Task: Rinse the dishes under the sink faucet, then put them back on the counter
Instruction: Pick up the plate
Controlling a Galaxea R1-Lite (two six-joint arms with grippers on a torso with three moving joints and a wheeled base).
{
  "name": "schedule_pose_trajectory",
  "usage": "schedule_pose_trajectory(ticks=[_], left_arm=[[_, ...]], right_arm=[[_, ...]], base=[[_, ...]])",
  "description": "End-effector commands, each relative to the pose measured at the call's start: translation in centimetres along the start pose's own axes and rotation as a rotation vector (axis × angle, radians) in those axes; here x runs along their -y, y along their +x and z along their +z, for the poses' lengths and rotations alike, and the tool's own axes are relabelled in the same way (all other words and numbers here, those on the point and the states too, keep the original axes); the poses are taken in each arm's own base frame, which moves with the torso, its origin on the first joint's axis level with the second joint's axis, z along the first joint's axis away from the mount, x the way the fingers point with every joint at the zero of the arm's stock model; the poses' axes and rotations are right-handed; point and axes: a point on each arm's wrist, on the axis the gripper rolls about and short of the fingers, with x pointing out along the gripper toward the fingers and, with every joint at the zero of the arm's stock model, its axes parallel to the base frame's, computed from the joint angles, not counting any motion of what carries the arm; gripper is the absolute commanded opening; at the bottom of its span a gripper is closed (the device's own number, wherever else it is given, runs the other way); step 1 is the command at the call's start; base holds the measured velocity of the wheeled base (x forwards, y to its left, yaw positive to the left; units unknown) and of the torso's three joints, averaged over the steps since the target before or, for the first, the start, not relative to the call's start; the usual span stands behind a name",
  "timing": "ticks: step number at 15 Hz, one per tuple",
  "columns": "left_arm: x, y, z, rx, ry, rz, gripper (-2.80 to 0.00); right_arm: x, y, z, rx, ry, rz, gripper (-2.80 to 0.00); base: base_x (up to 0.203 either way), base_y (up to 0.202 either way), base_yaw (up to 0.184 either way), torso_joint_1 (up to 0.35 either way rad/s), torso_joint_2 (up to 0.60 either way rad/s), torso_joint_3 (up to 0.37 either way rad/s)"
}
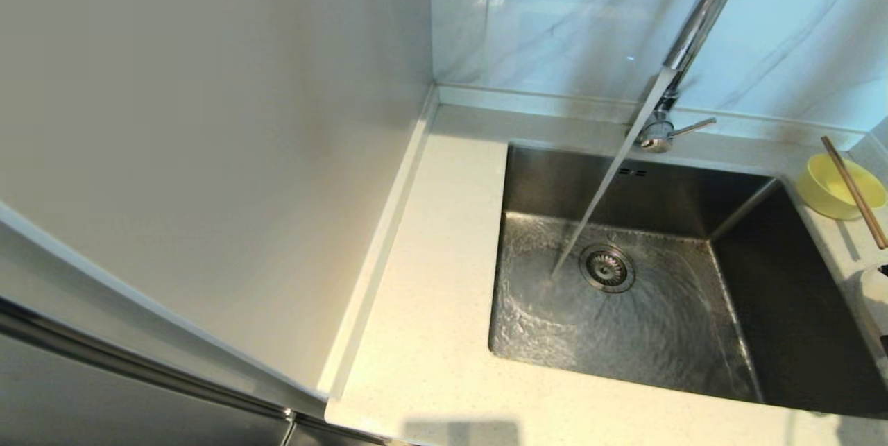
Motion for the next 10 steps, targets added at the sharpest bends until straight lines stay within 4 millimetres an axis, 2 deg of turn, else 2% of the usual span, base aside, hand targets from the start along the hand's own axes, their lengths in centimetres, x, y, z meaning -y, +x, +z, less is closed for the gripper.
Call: schedule_pose_trajectory(ticks=[1, 5, 10], left_arm=[[0.0, 0.0, 0.0, 0.000, 0.000, 0.000, -2.80], [0.0, 0.0, 0.0, 0.000, 0.000, 0.000, -2.80], [0.0, 0.0, 0.0, 0.000, 0.000, 0.000, -2.80]], right_arm=[[-0.1, -0.4, -0.4, 0.001, 0.000, -0.009, -2.80], [-0.2, -1.6, -1.7, 0.006, 0.018, -0.033, -2.80], [-2.0, -4.8, -4.5, 0.101, -0.032, 0.005, -2.80]], base=[[0.000, 0.000, 0.000, 0.000, 0.00, 0.000], [0.000, 0.000, 0.000, 0.000, 0.00, 0.000], [0.000, 0.000, 0.000, 0.000, 0.00, 0.000]])
